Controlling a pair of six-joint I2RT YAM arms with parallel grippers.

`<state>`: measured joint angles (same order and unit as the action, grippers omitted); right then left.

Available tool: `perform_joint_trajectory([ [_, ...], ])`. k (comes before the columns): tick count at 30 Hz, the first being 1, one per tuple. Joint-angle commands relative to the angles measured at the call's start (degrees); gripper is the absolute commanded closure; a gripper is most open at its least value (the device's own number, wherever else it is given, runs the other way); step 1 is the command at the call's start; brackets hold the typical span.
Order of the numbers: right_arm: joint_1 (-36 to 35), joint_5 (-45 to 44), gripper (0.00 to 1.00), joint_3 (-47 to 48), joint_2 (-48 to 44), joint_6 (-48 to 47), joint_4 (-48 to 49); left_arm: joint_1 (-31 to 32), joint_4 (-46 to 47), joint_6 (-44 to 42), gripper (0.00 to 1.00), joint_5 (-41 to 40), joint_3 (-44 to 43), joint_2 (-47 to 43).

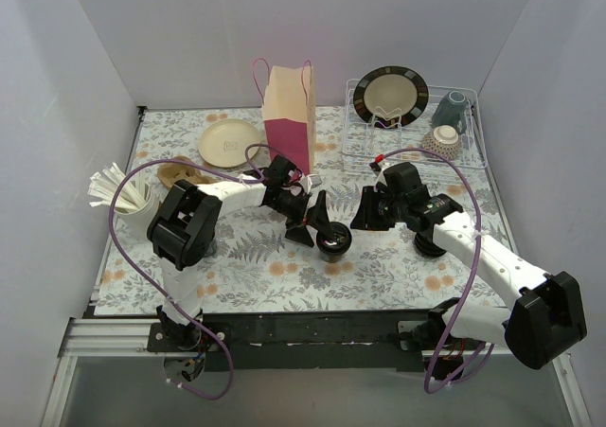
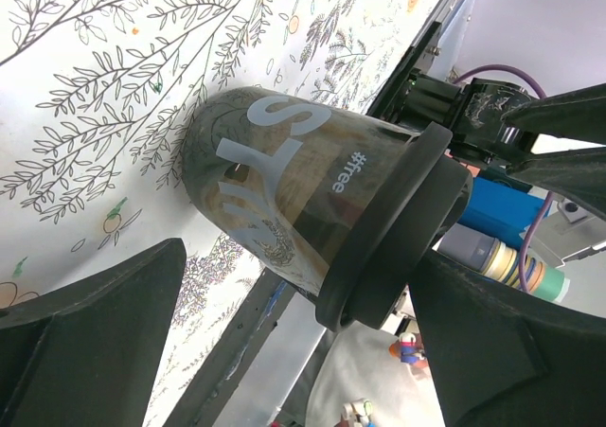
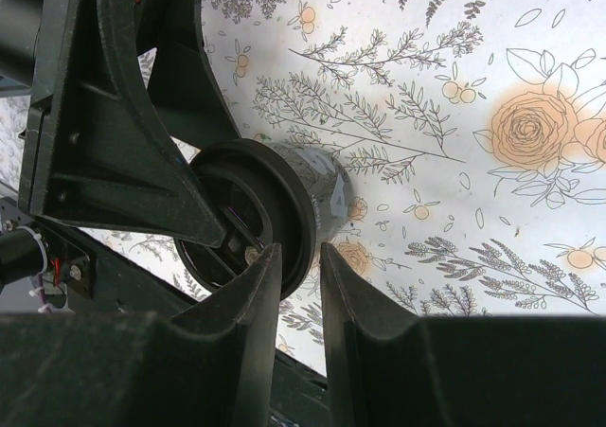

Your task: Pack the takeout coffee

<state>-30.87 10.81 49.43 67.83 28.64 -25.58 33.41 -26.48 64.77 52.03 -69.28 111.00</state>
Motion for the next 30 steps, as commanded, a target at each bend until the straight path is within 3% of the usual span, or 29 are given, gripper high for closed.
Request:
perform_joint_trajectory([
  [1, -0.2, 0.8, 0.69, 0.6, -1.2, -1.2, 0.2, -0.1, -3.0, -2.0, 0.02, -7.6, 1.3, -0.3],
  [30, -0.2, 1.1, 0.68, 2.8, -0.9, -2.4, -2.5, -0.1, -0.8, 3.6, 0.05, -7.6, 2.2, -11.2],
])
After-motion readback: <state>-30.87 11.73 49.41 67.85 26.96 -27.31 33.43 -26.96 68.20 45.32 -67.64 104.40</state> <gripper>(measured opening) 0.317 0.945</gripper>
